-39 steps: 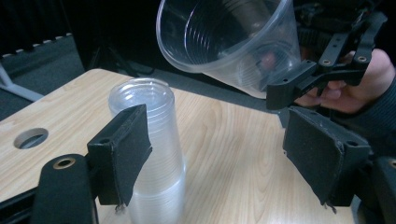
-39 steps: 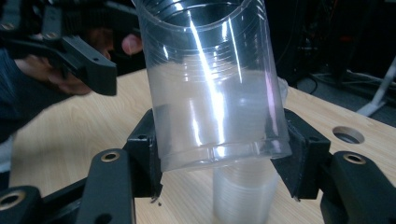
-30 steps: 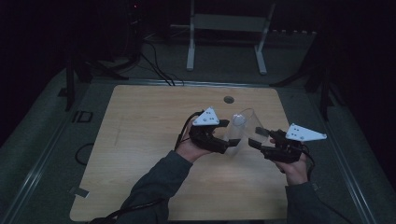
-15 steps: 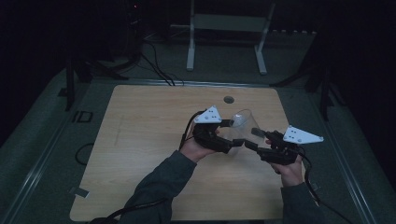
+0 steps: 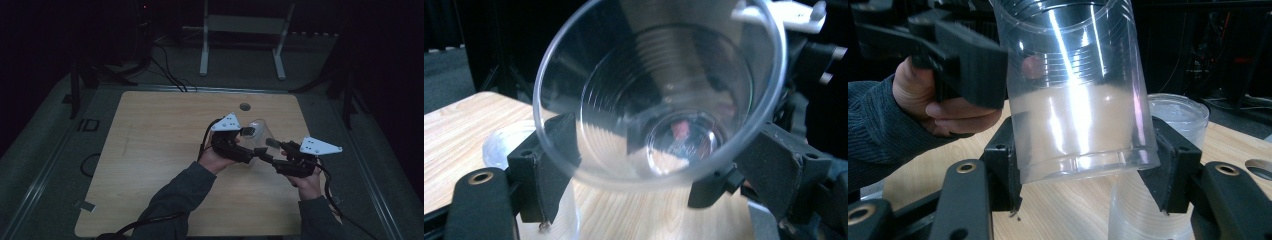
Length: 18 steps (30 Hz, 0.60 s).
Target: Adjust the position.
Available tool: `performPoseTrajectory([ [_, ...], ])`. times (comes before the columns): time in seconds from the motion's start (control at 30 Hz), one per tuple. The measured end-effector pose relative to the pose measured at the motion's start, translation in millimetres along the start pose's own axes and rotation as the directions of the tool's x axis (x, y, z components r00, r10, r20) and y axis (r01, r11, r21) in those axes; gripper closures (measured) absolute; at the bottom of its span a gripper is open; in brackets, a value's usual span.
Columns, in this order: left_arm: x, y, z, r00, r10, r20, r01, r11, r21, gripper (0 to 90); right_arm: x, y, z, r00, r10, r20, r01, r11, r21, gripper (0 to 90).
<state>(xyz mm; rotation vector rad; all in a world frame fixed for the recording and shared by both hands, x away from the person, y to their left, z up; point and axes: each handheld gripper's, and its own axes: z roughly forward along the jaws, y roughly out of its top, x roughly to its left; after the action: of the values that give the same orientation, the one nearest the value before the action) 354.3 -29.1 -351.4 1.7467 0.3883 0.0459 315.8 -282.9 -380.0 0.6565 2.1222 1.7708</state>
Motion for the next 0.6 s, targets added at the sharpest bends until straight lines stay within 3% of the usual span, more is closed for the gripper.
performPoseTrajectory([
  [0.33,0.6,-0.7,0.4,0.9986,-0.051,0.01,0.052,0.9964,-0.067,21.0,1.0,-2.1,4.1,0.9999,-0.005,-0.011,0.005,1.0,0.018,41.2],
  [0.6,-1.2,-1.2,0.0,0.9988,-0.043,0.023,0.045,0.9959,-0.079,29.2,0.1,-1.9,4.1,0.9997,-0.004,-0.024,0.005,0.999,0.04,39.6],
])
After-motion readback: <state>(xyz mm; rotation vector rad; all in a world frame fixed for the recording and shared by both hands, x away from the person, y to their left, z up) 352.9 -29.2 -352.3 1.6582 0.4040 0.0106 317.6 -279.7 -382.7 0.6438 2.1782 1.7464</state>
